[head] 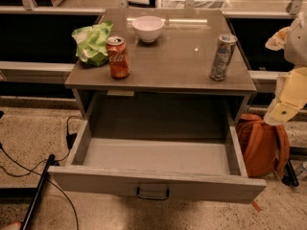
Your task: Place redbull can into top drawer
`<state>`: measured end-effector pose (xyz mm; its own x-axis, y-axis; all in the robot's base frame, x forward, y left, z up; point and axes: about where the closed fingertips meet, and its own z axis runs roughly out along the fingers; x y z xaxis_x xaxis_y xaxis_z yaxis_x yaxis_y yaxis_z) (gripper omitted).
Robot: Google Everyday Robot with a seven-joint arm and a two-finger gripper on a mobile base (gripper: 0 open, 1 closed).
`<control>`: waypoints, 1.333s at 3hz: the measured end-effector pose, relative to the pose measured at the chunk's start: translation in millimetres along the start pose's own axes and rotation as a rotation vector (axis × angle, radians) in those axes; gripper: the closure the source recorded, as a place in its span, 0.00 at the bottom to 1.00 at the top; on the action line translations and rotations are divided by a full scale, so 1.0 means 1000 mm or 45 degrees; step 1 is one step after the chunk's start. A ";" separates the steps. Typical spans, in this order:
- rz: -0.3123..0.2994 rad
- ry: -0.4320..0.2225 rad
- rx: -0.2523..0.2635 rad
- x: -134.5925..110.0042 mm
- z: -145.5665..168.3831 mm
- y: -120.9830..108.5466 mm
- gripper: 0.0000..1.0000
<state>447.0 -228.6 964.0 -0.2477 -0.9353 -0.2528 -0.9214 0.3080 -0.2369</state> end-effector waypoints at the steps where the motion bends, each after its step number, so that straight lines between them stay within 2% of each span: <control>1: 0.272 -0.084 -0.042 0.043 0.048 -0.013 0.00; 2: 0.571 -0.193 0.020 0.071 0.081 -0.027 0.00; 3: 0.617 -0.245 0.114 0.069 0.081 -0.046 0.00; 4: 0.612 -0.245 0.114 0.068 0.081 -0.047 0.00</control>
Offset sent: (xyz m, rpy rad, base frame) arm 0.0652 -0.1008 -0.1220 0.4486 -0.0961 -0.6709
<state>497.3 -292.8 881.7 -0.5689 -0.6383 -0.5186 -0.6858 0.7162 -0.1291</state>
